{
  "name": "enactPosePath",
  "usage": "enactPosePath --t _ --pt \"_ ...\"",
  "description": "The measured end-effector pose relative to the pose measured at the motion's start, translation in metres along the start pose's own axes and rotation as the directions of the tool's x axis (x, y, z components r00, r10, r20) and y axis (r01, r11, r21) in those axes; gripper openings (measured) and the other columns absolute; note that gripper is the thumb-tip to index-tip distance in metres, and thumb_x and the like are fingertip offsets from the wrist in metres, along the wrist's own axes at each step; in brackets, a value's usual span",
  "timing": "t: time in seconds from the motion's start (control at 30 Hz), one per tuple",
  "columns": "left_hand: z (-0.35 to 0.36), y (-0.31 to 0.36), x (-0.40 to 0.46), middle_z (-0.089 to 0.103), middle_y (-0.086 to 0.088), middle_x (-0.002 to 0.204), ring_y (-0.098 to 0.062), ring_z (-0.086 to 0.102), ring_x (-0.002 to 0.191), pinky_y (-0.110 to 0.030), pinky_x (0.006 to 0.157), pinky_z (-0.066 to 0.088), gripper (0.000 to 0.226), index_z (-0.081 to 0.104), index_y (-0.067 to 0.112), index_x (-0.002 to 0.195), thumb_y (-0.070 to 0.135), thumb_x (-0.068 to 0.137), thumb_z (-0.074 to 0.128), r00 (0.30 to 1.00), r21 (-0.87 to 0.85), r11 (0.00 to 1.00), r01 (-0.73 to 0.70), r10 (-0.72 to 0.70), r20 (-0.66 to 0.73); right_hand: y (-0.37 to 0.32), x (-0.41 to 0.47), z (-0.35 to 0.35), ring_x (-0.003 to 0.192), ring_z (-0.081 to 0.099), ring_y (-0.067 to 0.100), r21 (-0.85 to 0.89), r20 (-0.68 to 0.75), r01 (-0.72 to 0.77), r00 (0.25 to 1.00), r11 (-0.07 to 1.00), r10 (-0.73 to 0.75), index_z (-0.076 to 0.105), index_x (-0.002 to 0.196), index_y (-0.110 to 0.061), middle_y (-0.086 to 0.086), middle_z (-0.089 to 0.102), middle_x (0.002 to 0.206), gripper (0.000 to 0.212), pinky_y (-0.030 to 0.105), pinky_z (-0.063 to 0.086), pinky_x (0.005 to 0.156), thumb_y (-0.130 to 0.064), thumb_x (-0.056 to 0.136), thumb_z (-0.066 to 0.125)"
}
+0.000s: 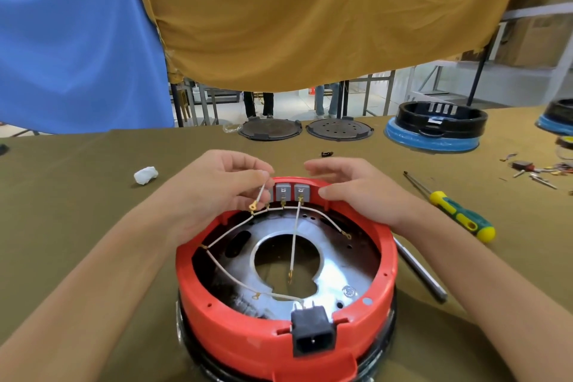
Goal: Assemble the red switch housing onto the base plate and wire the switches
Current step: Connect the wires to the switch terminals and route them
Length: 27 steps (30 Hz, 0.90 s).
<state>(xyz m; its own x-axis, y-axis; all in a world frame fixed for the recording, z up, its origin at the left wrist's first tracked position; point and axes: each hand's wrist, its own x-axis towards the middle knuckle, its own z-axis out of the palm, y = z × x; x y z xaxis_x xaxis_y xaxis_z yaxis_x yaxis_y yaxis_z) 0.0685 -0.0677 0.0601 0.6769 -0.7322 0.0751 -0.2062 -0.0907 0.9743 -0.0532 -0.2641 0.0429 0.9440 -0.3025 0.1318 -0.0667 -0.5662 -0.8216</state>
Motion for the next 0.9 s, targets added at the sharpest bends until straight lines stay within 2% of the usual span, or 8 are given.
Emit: enactPosePath --t 0.07,0.2,0.27,0.33,0.4,0.57,0.67,0.9 --pt "0.001 0.000 0.000 0.070 -0.008 0.074 -0.014 0.063 0.064 -0.023 0.064 0.055 0.006 0.073 0.008 0.089 0.004 0.087 0.070 1.000 0.076 0.997 0.009 -0.007 -0.021 -0.001 -0.001 0.001 0.113 0.062 0.009 0.041 0.055 -0.084 0.995 0.996 0.082 0.059 0.134 -0.025 -0.007 0.064 0.128 0.045 0.032 0.046 0.104 -0.004 0.095 0.052" --pt "0.003 -0.003 0.001 0.075 -0.008 0.078 -0.013 0.067 0.062 -0.019 0.056 0.053 0.009 0.070 0.010 0.093 0.003 0.089 0.068 0.997 0.279 0.960 -0.035 0.053 -0.056 -0.002 -0.001 0.007 0.105 0.067 0.021 0.063 0.021 -0.147 0.989 0.987 0.146 0.066 0.122 -0.027 -0.001 0.071 0.113 0.042 0.039 0.051 0.098 -0.004 0.093 0.047" --pt "0.003 -0.004 0.003 0.075 -0.005 0.080 -0.015 0.071 0.068 -0.025 0.061 0.058 0.009 0.068 0.014 0.093 0.006 0.089 0.069 0.989 0.396 0.915 -0.074 0.118 -0.089 -0.001 -0.001 0.009 0.095 0.069 0.014 0.065 -0.025 -0.158 0.987 0.985 0.160 0.069 0.111 -0.030 -0.002 0.073 0.102 0.038 0.029 0.055 0.088 -0.007 0.090 0.048" --pt "0.003 -0.005 0.005 0.074 0.002 0.077 -0.009 0.070 0.068 -0.026 0.062 0.055 0.010 0.068 0.018 0.091 0.010 0.088 0.072 0.980 0.473 0.875 -0.103 0.170 -0.102 0.000 -0.001 0.010 0.073 0.067 -0.002 0.054 -0.056 -0.148 0.987 0.988 0.151 0.070 0.104 -0.031 -0.007 0.073 0.092 0.032 0.012 0.053 0.063 -0.011 0.090 0.050" --pt "0.004 -0.007 0.006 0.074 0.008 0.074 -0.004 0.068 0.067 -0.025 0.066 0.052 0.011 0.069 0.022 0.089 0.012 0.086 0.073 0.978 0.503 0.857 -0.116 0.187 -0.092 0.002 -0.001 0.009 0.065 0.063 -0.003 0.058 -0.076 -0.147 0.986 0.987 0.151 0.072 0.099 -0.028 -0.006 0.073 0.090 0.023 0.010 0.048 0.053 -0.017 0.089 0.055" --pt "0.010 -0.006 0.004 0.072 0.015 0.073 0.001 0.067 0.071 -0.023 0.076 0.054 0.011 0.070 0.030 0.082 0.020 0.086 0.072 0.969 0.633 0.759 -0.152 0.241 -0.056 0.006 0.000 0.005 0.090 0.070 0.012 0.140 -0.120 -0.139 0.980 0.980 0.156 0.076 0.098 -0.021 -0.001 0.075 0.096 0.022 0.019 0.048 0.067 -0.038 0.093 0.062" --pt "0.010 -0.001 0.000 0.069 0.016 0.071 0.005 0.064 0.070 -0.006 0.063 0.044 0.013 0.069 0.033 0.080 0.023 0.087 0.072 0.962 0.700 0.686 -0.196 0.272 0.003 0.007 0.001 0.007 0.095 0.068 0.006 0.193 -0.106 -0.103 0.987 0.976 0.125 0.072 0.109 -0.026 -0.008 0.073 0.103 0.018 0.017 0.048 0.074 -0.031 0.094 0.063" --pt "0.006 0.003 -0.016 0.064 0.014 0.070 0.005 0.058 0.065 -0.008 0.061 0.042 0.014 0.066 0.029 0.080 0.021 0.091 0.066 0.948 0.715 0.651 -0.257 0.315 0.054 -0.004 -0.004 0.014 0.099 0.071 0.025 0.385 -0.035 -0.170 0.980 0.907 0.198 0.070 0.115 -0.016 0.008 0.073 0.110 0.033 0.030 0.060 0.078 -0.002 0.095 0.049"
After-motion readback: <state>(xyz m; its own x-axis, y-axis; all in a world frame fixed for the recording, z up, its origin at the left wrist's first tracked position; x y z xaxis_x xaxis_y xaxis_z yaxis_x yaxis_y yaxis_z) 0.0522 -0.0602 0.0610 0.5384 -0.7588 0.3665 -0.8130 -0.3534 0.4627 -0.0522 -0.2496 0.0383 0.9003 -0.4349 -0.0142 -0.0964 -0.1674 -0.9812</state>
